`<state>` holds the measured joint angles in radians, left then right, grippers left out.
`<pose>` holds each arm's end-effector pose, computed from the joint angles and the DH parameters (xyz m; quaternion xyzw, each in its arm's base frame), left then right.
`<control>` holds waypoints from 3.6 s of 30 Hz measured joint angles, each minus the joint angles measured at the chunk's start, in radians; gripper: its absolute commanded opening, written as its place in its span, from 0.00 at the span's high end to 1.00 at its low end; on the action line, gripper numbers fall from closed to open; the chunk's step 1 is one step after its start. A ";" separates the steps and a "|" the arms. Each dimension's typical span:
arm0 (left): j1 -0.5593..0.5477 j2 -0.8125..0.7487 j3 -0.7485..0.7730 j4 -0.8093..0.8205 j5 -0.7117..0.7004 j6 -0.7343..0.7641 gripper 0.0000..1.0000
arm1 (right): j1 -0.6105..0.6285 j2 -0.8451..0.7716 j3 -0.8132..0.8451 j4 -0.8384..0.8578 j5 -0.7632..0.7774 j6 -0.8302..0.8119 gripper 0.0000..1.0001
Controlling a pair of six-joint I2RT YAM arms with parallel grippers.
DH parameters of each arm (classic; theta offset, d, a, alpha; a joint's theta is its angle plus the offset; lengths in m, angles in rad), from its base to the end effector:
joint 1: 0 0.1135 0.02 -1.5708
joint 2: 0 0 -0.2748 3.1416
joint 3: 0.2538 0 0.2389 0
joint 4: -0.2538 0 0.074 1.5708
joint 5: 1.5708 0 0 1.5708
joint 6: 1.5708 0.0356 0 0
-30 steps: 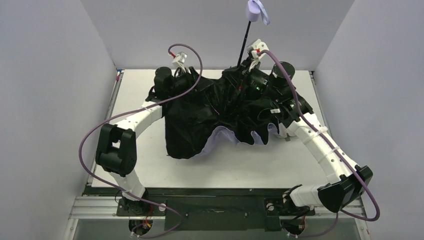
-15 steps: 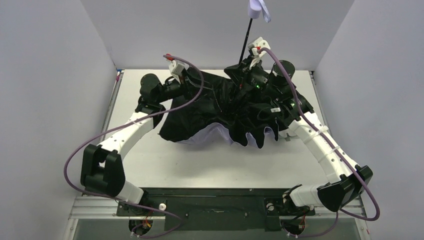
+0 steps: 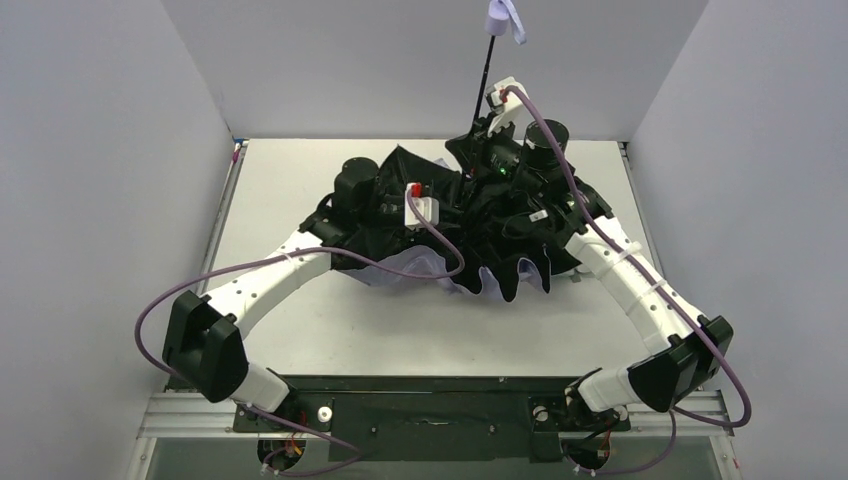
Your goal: Open the umbrella
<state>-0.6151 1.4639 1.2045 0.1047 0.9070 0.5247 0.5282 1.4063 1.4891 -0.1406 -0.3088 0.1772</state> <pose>0.2487 -0.2101 0.3706 0.6083 0.4212 -0.3589 0.5690 0.2608 0.1647 0.4573 -0.2294 0.6891 0.3392 0.5978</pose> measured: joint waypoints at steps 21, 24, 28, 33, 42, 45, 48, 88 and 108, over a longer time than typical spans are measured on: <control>-0.101 0.038 -0.043 -0.360 -0.072 0.542 0.77 | 0.069 0.063 0.099 -0.026 0.386 -0.011 1.00; -0.096 -0.003 -0.090 -0.343 -0.073 0.531 0.77 | 0.070 0.071 0.100 -0.036 0.407 -0.015 1.00; -0.086 -0.098 -0.193 -0.169 -0.111 0.399 0.77 | 0.077 0.070 0.098 -0.025 0.433 -0.017 1.00; -0.097 -0.112 -0.194 0.051 -0.206 0.222 0.78 | 0.114 0.062 0.074 0.006 0.507 -0.039 1.00; -0.156 -0.026 -0.158 0.246 -0.403 0.166 0.78 | 0.188 0.058 0.064 0.030 0.664 -0.067 1.00; -0.187 0.014 -0.148 0.266 -0.461 0.187 0.78 | 0.203 0.057 0.064 0.035 0.695 -0.068 1.00; -0.220 0.063 -0.132 0.283 -0.507 0.222 0.76 | 0.216 0.057 0.064 0.034 0.709 -0.067 1.00; 0.283 -0.198 -0.256 -0.021 -0.264 -0.401 0.45 | 0.033 0.185 -0.176 0.472 0.063 -0.019 1.00; 0.351 -0.104 -0.319 -0.110 -0.370 -0.394 0.39 | 0.016 0.117 -0.375 0.423 -0.047 -0.110 0.23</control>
<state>-0.2638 1.3602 0.8852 -0.0051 0.5365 0.1307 0.5438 1.5238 1.1137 0.2821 -0.3557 0.0669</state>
